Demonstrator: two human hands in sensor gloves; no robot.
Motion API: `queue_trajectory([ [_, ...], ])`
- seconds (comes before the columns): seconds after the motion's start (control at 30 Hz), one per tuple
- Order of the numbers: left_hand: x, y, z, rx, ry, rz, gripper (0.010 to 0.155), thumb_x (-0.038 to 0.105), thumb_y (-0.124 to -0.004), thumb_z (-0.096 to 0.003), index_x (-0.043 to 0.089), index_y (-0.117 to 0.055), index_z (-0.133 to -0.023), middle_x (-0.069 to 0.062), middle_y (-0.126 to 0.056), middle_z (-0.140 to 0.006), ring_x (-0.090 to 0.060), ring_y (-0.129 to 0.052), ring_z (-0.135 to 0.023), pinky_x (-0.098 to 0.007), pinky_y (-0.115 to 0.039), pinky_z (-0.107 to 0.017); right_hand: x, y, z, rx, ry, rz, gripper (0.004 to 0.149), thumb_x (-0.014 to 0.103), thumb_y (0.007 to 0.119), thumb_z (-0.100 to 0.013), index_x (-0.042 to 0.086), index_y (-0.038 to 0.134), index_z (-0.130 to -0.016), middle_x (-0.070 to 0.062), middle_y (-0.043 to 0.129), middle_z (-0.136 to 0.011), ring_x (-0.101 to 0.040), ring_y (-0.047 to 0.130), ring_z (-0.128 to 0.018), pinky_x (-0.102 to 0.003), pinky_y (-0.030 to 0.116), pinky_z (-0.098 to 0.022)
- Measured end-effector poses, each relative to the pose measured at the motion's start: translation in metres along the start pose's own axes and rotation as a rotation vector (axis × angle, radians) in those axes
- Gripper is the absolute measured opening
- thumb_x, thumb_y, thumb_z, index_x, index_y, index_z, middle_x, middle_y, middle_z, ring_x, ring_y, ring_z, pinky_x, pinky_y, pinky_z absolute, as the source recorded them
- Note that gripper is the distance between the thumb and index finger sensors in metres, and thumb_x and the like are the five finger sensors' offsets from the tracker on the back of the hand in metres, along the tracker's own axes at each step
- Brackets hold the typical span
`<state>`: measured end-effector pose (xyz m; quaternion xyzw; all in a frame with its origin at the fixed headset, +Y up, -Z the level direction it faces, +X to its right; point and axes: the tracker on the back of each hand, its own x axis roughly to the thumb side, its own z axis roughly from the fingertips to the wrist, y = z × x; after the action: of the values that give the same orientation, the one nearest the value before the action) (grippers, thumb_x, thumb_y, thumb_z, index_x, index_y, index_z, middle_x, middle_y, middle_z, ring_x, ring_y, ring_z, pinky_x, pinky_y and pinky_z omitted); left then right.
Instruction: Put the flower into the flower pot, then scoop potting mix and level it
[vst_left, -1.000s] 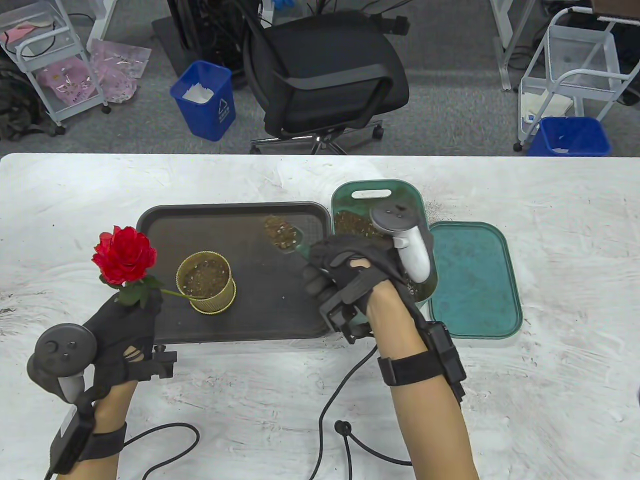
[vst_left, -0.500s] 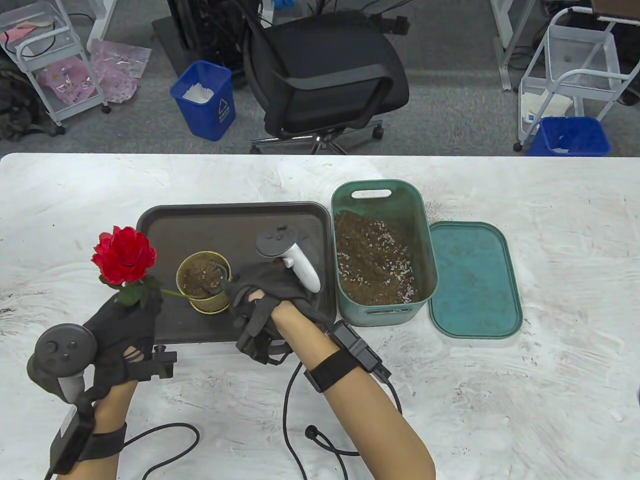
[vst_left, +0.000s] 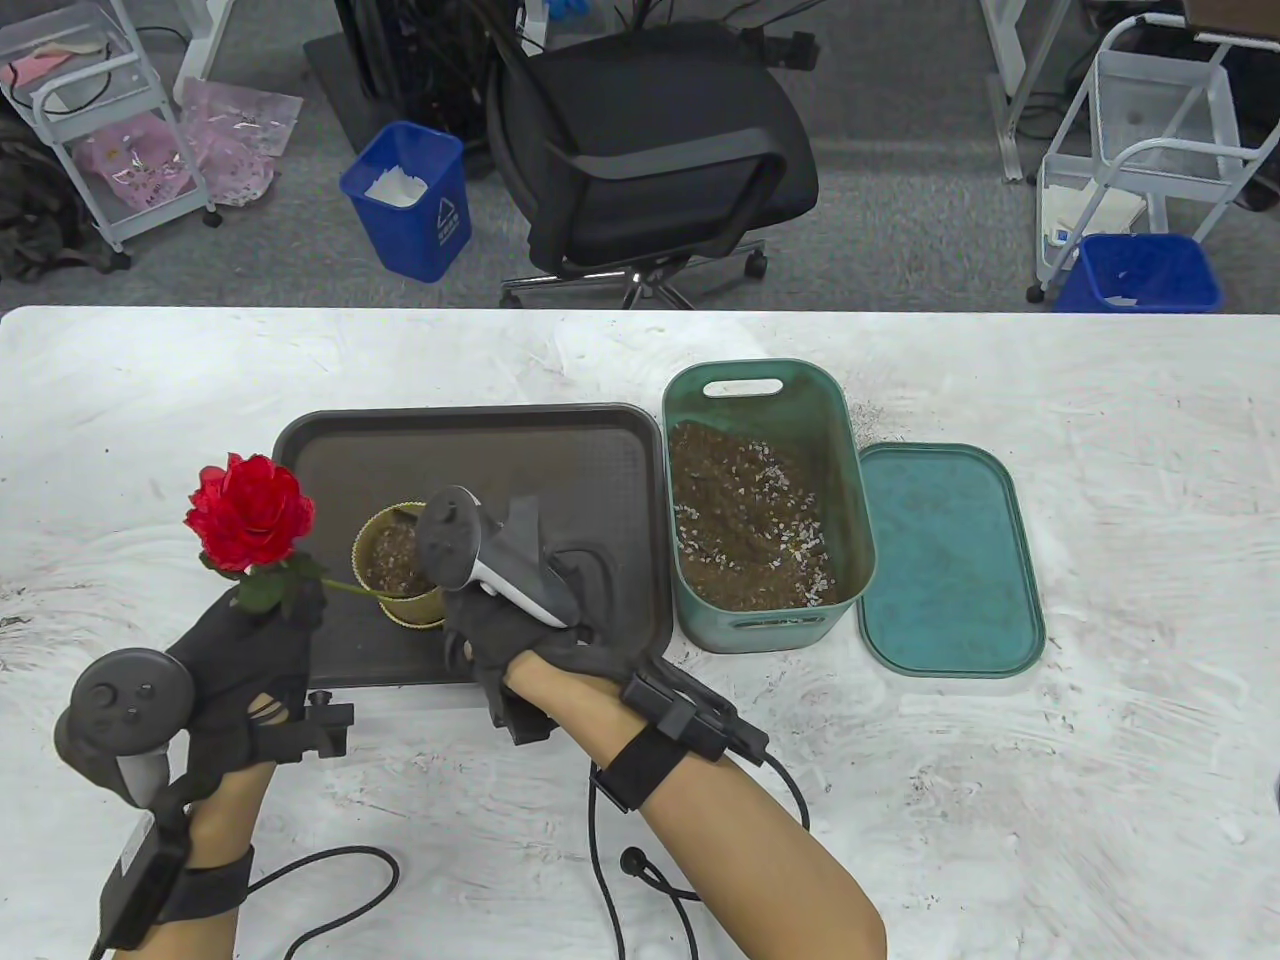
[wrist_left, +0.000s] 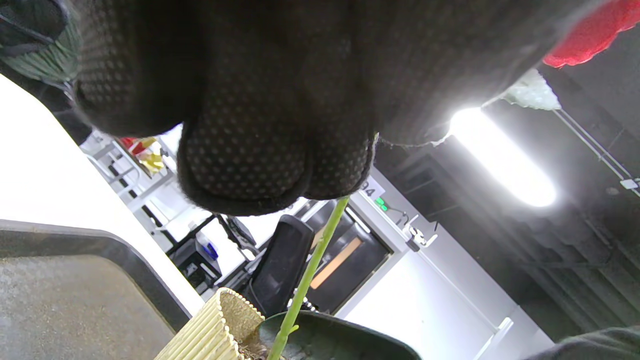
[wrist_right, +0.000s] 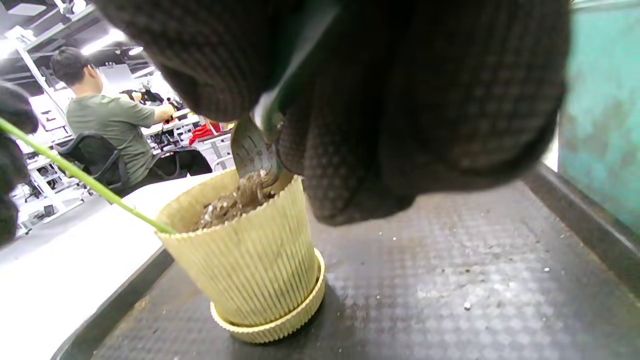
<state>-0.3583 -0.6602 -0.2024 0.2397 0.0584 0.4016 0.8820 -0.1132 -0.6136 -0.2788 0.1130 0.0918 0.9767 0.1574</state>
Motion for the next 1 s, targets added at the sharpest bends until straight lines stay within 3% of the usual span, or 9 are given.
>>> queue_trajectory([
  [0.37, 0.002, -0.001, 0.001, -0.003, -0.009, -0.001, 0.043, 0.047, -0.093, -0.0416, 0.021, -0.098, -0.075, 0.004, -0.107, -0.058, -0.02, -0.116, -0.036, -0.036, -0.096, -0.034, -0.041, -0.055, 0.022, -0.103, 0.06, -0.103, 0.055, 0.03, 0.082, -0.041, 0.005, 0.072, -0.088, -0.016, 0.097, -0.067, -0.031, 0.108, -0.034, -0.042, 0.096, -0.019],
  [0.7, 0.001, 0.0, 0.0, -0.002, 0.001, 0.003, 0.042, 0.047, -0.093, -0.0415, 0.021, -0.099, -0.075, 0.004, -0.107, -0.058, -0.02, -0.116, -0.036, -0.036, -0.096, -0.034, -0.12, -0.124, 0.04, -0.254, 0.268, -0.18, 0.054, 0.029, 0.081, -0.041, 0.005, 0.072, -0.088, -0.016, 0.097, -0.067, -0.032, 0.108, -0.034, -0.043, 0.095, -0.019],
  [0.83, 0.001, 0.0, 0.0, 0.0, 0.002, 0.0, 0.042, 0.047, -0.093, -0.0415, 0.021, -0.099, -0.074, 0.004, -0.107, -0.058, -0.02, -0.116, -0.035, -0.036, -0.096, -0.034, -0.156, -0.135, 0.041, -0.268, 0.38, -0.218, 0.054, 0.029, 0.081, -0.041, 0.005, 0.073, -0.088, -0.017, 0.097, -0.067, -0.032, 0.108, -0.033, -0.043, 0.095, -0.018],
  [1.0, 0.001, 0.0, 0.0, 0.002, -0.001, -0.005, 0.042, 0.047, -0.093, -0.0416, 0.021, -0.099, -0.074, 0.004, -0.107, -0.058, -0.02, -0.116, -0.035, -0.036, -0.096, -0.034, -0.192, -0.129, 0.028, -0.206, 0.524, -0.198, 0.054, 0.03, 0.081, -0.041, 0.004, 0.073, -0.088, -0.017, 0.098, -0.066, -0.031, 0.108, -0.031, -0.041, 0.096, -0.017],
])
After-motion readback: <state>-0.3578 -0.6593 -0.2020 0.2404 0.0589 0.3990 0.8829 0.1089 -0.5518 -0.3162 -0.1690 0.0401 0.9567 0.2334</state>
